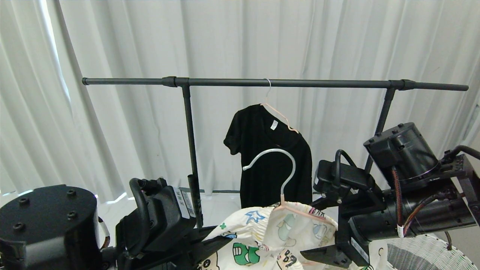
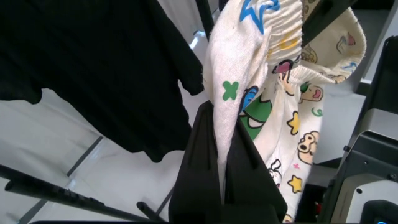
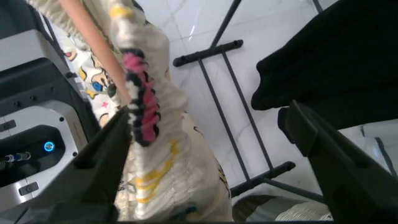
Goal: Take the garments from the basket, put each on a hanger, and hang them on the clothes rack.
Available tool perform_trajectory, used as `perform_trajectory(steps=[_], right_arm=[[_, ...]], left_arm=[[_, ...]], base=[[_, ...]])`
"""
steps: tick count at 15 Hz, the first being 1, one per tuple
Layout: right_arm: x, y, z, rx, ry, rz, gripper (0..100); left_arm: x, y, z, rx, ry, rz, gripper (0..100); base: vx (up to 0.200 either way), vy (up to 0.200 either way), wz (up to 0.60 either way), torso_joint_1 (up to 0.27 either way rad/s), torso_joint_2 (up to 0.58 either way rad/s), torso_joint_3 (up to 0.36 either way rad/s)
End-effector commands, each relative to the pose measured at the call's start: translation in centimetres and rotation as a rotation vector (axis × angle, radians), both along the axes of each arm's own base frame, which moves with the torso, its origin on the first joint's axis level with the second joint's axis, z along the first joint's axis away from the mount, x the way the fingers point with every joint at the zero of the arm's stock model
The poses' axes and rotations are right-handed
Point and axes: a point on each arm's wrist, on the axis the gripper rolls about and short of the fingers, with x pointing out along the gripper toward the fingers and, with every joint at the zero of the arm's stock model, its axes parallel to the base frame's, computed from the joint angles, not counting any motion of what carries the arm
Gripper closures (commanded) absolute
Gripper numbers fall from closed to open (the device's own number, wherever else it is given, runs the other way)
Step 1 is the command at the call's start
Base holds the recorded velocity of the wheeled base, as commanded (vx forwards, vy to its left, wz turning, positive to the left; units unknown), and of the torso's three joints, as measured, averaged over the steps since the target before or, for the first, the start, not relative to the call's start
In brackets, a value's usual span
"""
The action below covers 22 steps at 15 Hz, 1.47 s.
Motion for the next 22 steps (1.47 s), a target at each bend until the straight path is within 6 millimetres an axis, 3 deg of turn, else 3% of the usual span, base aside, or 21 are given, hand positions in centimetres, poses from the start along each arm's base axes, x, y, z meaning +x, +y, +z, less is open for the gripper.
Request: perform_trajectory(steps=[1, 22], right_arm=[[-0.11, -0.08, -0.15, -0.005, -0.001, 0.005, 0], [-0.68, -0.75, 0.14, 0.003, -0.023, 0.000, 0]], left_arm=[[0.01, -0.01, 0.08, -0.004, -0.003, -0.001, 100], [0.04, -0.05, 0.20, -0.006, -0.038, -0.009, 100]], base=[[0.000, 0.000, 0.00, 0.000, 0.00, 0.000], [0.000, 0.000, 0.00, 0.000, 0.00, 0.000]])
